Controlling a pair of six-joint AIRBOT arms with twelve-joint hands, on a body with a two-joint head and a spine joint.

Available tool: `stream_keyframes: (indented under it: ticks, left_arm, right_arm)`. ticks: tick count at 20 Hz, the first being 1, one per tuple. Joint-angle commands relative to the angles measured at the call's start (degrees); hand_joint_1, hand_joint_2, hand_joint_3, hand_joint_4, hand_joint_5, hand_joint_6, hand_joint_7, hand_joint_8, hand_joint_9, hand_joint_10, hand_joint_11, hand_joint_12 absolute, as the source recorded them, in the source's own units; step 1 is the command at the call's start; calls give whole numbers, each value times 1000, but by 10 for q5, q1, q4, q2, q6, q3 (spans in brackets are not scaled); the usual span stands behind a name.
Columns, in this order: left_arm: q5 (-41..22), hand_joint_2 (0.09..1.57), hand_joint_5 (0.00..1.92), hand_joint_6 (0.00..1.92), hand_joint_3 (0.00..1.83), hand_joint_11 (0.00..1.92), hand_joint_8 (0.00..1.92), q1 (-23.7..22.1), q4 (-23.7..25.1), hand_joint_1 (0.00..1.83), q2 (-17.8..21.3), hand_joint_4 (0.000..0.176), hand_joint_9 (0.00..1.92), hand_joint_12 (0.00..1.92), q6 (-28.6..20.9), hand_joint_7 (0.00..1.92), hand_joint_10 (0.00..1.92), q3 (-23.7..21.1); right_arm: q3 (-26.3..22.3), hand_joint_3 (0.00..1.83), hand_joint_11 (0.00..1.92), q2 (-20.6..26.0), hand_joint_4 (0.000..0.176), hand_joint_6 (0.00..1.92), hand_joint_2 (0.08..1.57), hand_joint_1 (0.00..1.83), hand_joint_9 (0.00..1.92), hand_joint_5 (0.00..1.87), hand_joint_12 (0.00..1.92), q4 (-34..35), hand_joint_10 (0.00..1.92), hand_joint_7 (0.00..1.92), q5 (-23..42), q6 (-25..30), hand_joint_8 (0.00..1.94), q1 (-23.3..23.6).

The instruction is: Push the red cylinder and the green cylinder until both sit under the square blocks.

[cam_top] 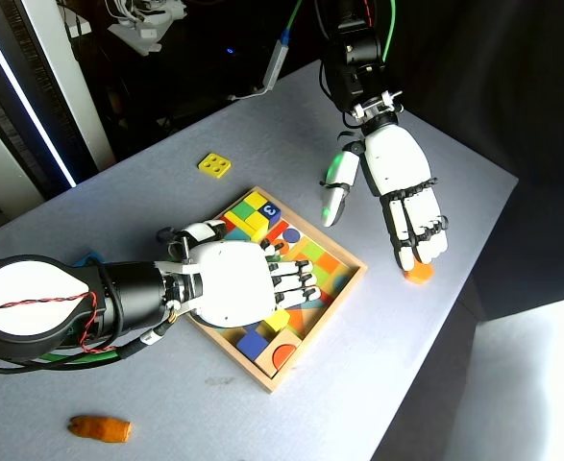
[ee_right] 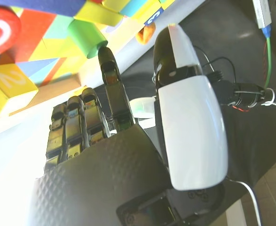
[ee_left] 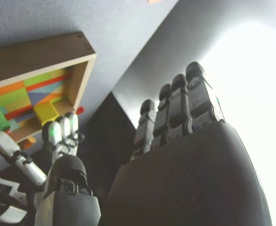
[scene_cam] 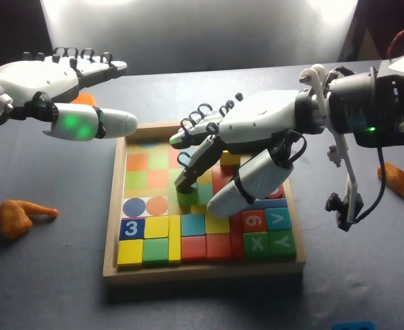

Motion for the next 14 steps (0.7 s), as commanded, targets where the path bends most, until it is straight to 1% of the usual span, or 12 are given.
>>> stream_keyframes:
  ticks: [1, 2, 3, 5, 6, 7, 8, 9, 10, 12, 13, 14]
  left_arm:
    - [-65, 1123, 5, 5, 0, 9, 0, -3, -5, 0, -3, 86, 0, 238, -1, 0, 0, 4]
    - [-65, 1127, 9, 1, 0, 0, 0, -3, -5, 0, -3, 80, 0, 333, -1, 0, 0, 4]
    - [-65, 1133, 5, 2, 0, 0, 0, -3, -5, 0, -3, 79, 0, 283, -1, 0, 0, 4]
    - [-65, 1163, 0, 0, 13, 0, 0, -3, -5, 0, -2, 77, 0, 272, -1, 0, 0, 5]
    - [-65, 1167, 0, 0, 13, 0, 0, -2, -5, 0, -2, 83, 0, 274, -1, 0, 0, 5]
    - [-65, 1163, 0, 0, 4, 0, 0, -2, -5, 0, -2, 89, 0, 345, -1, 0, 0, 5]
    - [-65, 1136, 0, 0, 0, 0, 0, -1, -5, 0, -2, 97, 9, 463, -1, 0, 2, 5]
    - [-65, 1134, 0, 0, 0, 0, 0, -1, -5, 0, -2, 100, 3, 486, -1, 0, 0, 5]
    - [-65, 1133, 0, 0, 0, 0, 0, 0, -5, 0, -1, 104, 20, 552, -2, 0, 5, 5]
    - [-65, 1170, 6, 1, 1, 0, 0, 2, -8, 0, -1, 101, 38, 666, -2, 0, 5, 5]
    - [-65, 1169, 7, 0, 0, 0, 0, 2, -9, 0, -1, 103, 13, 565, -2, 0, 14, 5]
    - [-65, 1169, 7, 0, 0, 0, 0, 2, -9, 0, -1, 103, 13, 565, -2, 0, 14, 5]
  right_arm:
    - [2, 1, 0, 5, 176, 7, 1096, 273, 0, 576, 0, 20, 0, 1, 13, 5, 0, 3]
    - [2, 2, 0, 7, 176, 2, 1099, 267, 0, 567, 0, 19, 0, 0, 15, 7, 0, 3]
    - [2, 3, 0, 8, 176, 1, 1100, 265, 0, 565, 0, 19, 0, 0, 16, 9, 0, 3]
    - [2, 2, 0, 10, 176, 2, 1101, 276, 0, 569, 0, 15, 0, 0, 17, 15, 0, 3]
    - [2, 1, 0, 12, 176, 1, 1098, 269, 0, 567, 0, 12, 0, 1, 19, 19, 0, 3]
    - [2, 0, 0, 13, 176, 1, 1096, 266, 0, 566, 0, 8, 0, 2, 21, 25, 1, 2]
    - [2, 0, 0, 15, 176, 1, 1090, 263, 0, 567, 0, 5, 0, 7, 23, 31, 3, 0]
    - [1, 0, 0, 17, 176, 0, 1087, 236, 0, 553, 0, 4, 0, 1, 25, 34, 0, -1]
    - [0, 0, 0, 20, 176, 4, 1087, 231, 0, 561, 0, 3, 0, 0, 25, 37, 0, -2]
    - [-3, 1, 0, 25, 176, 3, 1094, 215, 0, 561, 0, 2, 0, 0, 26, 40, 0, -3]
    - [-5, 0, 1, 28, 176, 5, 1092, 212, 0, 566, 0, 0, 0, 2, 27, 42, 1, -3]
    - [-9, 0, 1, 32, 176, 5, 1092, 212, 0, 566, 0, -2, 0, 2, 27, 42, 1, -3]
